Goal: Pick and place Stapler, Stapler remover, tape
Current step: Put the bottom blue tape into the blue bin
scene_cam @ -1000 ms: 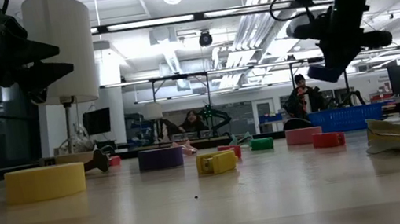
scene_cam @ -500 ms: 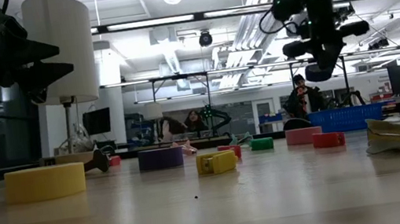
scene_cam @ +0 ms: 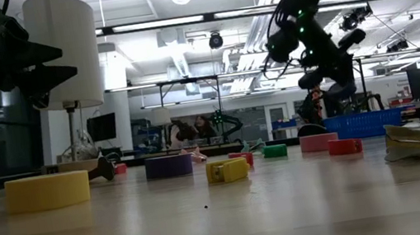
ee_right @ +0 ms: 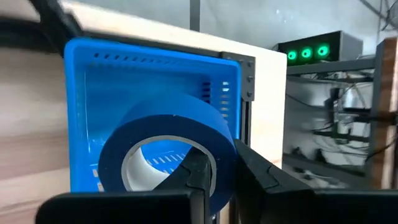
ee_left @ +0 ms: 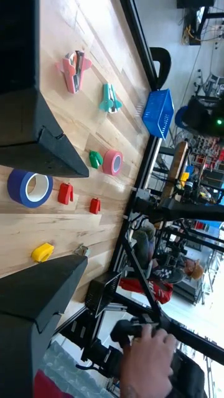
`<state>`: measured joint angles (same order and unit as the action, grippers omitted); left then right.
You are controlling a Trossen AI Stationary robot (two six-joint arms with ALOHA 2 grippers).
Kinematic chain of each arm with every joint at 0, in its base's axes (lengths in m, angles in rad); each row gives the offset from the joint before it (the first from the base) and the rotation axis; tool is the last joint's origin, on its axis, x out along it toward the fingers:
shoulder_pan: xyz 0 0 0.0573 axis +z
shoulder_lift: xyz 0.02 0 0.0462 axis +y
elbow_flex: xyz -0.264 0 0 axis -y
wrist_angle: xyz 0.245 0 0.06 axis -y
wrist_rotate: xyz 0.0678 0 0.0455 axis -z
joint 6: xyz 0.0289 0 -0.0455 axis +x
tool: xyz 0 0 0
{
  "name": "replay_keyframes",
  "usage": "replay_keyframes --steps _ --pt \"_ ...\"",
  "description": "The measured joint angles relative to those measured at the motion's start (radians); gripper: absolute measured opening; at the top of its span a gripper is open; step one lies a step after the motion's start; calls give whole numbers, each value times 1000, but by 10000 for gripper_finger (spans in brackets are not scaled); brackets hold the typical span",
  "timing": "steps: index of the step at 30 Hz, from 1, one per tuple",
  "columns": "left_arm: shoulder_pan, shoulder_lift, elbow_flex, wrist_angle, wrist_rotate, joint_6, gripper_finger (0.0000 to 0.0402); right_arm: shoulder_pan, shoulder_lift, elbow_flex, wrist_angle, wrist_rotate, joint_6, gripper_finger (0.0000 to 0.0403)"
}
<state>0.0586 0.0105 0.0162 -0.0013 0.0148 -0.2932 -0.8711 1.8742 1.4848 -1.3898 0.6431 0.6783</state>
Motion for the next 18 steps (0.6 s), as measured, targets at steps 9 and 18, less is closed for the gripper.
replay_keyframes --steps 9,18 --pt "0 0 0 0 0 0 213 -34 90 29 -1 80 -144 33" --pt "0 0 0 0 0 0 213 -101 90 25 -64 43 -103 33"
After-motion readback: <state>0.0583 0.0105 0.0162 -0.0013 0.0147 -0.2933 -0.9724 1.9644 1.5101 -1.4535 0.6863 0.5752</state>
